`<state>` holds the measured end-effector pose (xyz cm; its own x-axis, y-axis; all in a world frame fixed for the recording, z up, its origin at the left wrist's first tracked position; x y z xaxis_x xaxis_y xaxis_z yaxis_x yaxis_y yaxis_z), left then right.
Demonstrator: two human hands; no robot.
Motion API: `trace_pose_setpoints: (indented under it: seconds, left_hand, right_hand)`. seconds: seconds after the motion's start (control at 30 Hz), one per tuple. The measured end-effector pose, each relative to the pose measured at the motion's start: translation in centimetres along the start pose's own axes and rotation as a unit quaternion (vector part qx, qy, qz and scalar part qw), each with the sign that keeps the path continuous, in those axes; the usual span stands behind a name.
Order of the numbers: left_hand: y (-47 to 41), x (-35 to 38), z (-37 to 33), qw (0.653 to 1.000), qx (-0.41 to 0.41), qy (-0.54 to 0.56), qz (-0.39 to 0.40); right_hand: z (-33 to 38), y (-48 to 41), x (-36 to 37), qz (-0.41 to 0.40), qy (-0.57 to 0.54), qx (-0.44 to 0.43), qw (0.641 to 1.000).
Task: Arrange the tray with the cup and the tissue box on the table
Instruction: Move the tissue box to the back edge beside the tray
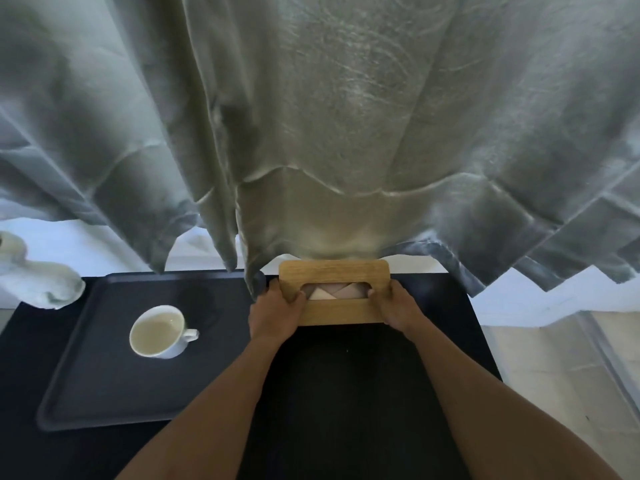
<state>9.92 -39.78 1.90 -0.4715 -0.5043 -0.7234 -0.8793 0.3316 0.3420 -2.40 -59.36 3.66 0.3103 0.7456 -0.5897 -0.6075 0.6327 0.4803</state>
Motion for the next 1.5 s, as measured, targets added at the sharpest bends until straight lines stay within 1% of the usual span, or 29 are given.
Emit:
trace_pose_setpoints:
  seconds: [0.2,0.3,0.47,0.7,0.8,0.93,1.13,1.3,1.5]
  left_hand:
    - [-1.2,0.3,-0.6,1.0,-0.013,-0.01,-0.017]
    - [-1.6,0.4,-0.7,1.0,-0.016,-0.017,-0.011]
    - [-1.8,0.8,-0.4,1.0,-0.013,-0.004,-0.012]
    - [-0.7,1.4,1.4,0.999,0.023,0.039,0.026]
    - [0.1,1.3,1.9,0.997,0.029,0.052,0.039]
    - [1.4,0.8,2.0,0.997,0.039,0.045,0.041]
    - [4.1,-1.4,0.4,0.995,0.096,0.01,0.024]
    - [6.3,-3.5,-0.3,0.992,0.123,-0.013,0.031]
    - [10.6,-5.0,0.5,0.987,0.15,-0.032,0.036]
  right_hand:
    - [0.4,-1.2,-0.2,-0.002,-0.014,0.014,1.0]
    - [0.7,-1.6,-0.1,0.003,-0.015,0.009,1.0]
    - [0.9,-1.6,0.7,-0.025,-0.025,-0.001,0.999]
    - [-0.3,-0.4,1.9,-0.046,-0.072,0.02,0.996]
    - [0.1,0.3,2.1,-0.068,-0.088,0.003,0.994]
    - [1.3,1.8,1.8,-0.094,-0.066,-0.029,0.993]
    - [3.0,4.4,1.1,-0.075,-0.008,-0.08,0.994]
    - [4.4,8.2,0.7,-0.019,-0.018,-0.093,0.995]
    - [3.8,13.5,0.8,-0.005,-0.008,-0.13,0.992]
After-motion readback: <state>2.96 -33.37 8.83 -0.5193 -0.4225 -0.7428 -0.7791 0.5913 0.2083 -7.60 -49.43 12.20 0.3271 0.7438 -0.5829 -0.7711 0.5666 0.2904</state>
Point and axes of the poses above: each hand's wrist, its own y-axis away from the middle knuckle, its own x-axis out of the palm, z = x × y, the point moved 2 cm from there along -y, towards the middle knuckle, and after that the axes turned 3 degrees about -y, right-handed, at the moved point
